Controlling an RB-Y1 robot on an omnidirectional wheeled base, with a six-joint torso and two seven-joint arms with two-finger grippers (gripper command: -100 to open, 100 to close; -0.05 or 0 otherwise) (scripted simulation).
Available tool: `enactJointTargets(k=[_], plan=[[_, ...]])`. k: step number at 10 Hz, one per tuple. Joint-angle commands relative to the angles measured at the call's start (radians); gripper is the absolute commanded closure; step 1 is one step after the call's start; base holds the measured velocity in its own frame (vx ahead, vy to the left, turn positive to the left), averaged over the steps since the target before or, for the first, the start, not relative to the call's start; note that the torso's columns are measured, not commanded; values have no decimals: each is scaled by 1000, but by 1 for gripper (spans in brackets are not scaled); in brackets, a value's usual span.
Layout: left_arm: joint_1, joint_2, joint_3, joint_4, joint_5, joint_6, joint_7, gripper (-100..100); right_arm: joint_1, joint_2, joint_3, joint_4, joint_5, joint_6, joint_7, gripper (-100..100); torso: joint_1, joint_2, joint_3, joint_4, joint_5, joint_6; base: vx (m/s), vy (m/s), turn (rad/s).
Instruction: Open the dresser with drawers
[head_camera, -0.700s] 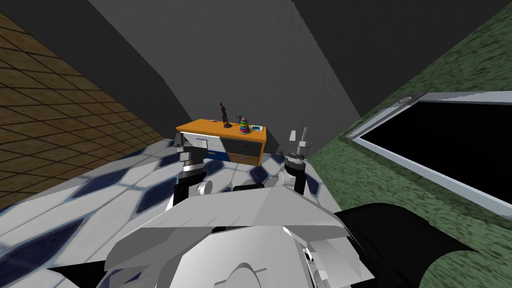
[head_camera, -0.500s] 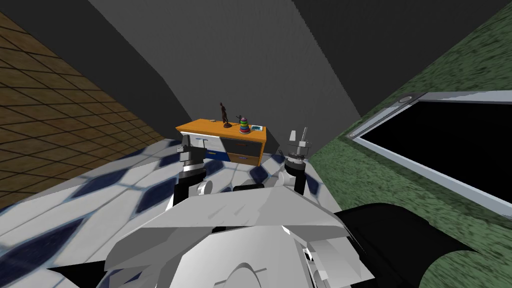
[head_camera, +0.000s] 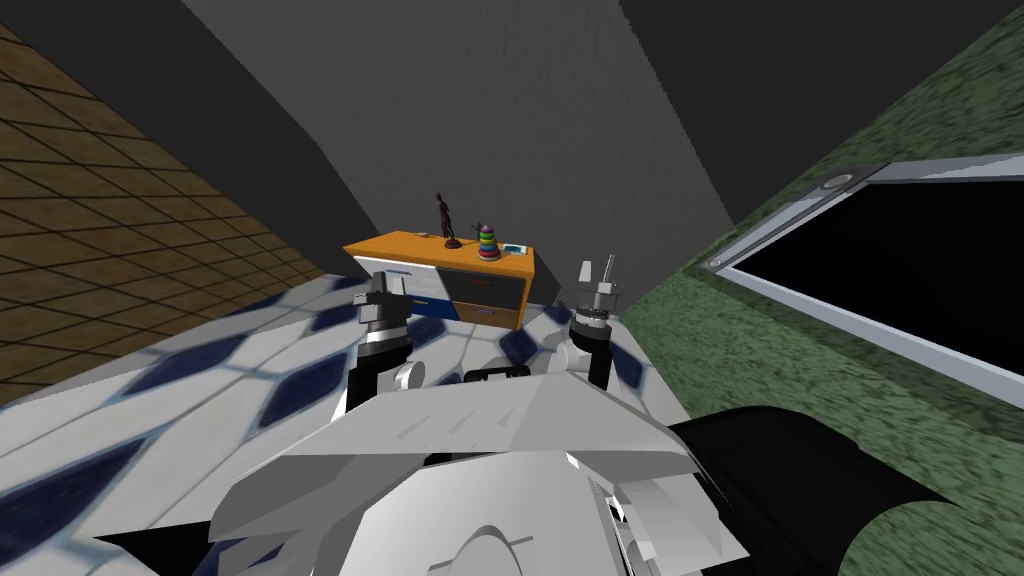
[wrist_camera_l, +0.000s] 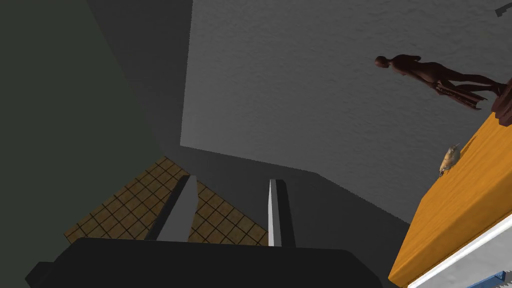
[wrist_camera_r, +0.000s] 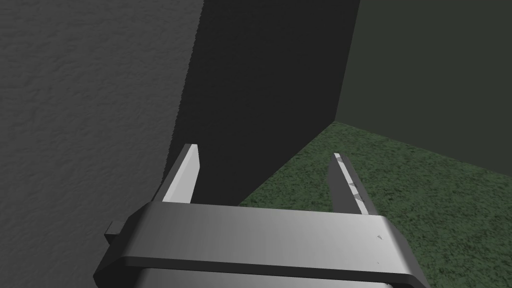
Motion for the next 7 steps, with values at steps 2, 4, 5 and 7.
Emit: enactJointTargets(k=[2, 4, 5, 7], plan=[[0, 0, 0, 0, 0, 0, 0, 0, 0, 0, 0, 0, 0, 0, 0, 0, 0, 148, -295, 148, 0, 0, 0, 0, 0], [-7, 65, -2, 23, 0, -2, 0, -100, 0, 0, 0, 0, 0, 0, 0, 0, 0, 255, -512, 254, 0, 0, 22, -2, -17], [-12, 91, -4, 38, 1, -3, 0, -100, 0, 0, 0, 0, 0, 0, 0, 0, 0, 263, -532, 264, 0, 0, 38, 0, -19], [-23, 134, -7, 74, 1, -6, 0, -100, 0, 0, 0, 0, 0, 0, 0, 0, 0, 266, -537, 268, 0, 0, 56, 1, -27]])
